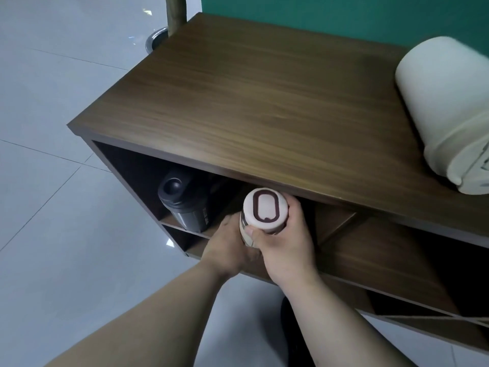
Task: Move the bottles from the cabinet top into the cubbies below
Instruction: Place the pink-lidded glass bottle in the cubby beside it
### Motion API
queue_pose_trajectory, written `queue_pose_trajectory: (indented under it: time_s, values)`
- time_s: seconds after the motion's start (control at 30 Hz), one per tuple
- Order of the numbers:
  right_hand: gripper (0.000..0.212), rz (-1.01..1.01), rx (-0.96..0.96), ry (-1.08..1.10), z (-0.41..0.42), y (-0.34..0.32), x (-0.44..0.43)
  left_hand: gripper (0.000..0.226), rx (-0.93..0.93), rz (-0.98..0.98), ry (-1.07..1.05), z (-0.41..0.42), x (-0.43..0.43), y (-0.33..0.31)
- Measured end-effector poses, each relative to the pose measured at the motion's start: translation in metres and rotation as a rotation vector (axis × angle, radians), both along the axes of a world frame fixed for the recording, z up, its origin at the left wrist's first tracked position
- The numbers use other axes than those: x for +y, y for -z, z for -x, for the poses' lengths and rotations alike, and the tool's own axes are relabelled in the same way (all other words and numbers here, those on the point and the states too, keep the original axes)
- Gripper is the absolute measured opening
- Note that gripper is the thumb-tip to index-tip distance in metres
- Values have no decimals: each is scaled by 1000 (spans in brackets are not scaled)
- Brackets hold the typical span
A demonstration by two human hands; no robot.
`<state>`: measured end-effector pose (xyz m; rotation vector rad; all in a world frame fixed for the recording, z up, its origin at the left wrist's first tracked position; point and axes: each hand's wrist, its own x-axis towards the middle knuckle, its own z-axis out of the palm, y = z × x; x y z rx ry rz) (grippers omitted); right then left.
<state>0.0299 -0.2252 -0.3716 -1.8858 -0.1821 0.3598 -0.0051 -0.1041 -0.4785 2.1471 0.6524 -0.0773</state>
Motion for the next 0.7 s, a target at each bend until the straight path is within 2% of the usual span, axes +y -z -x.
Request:
queue_pose_trajectory:
  time_s: [0.1, 0.27, 0.5, 0.7]
  values:
    - [72, -8, -3, 23, -2, 2, 4, 67, -6, 5, -62, 3, -9, -36]
    - [77, 10, -49, 41, -3, 5, 5, 75, 74, -42, -73, 7, -19, -40]
    - [79, -7, -55, 58, -1, 9, 4, 61, 127, -111, -84, 8, -16, -33]
    - [79, 25, -53, 93, 0, 9, 4, 58, 118, -119, -55, 8, -8, -26]
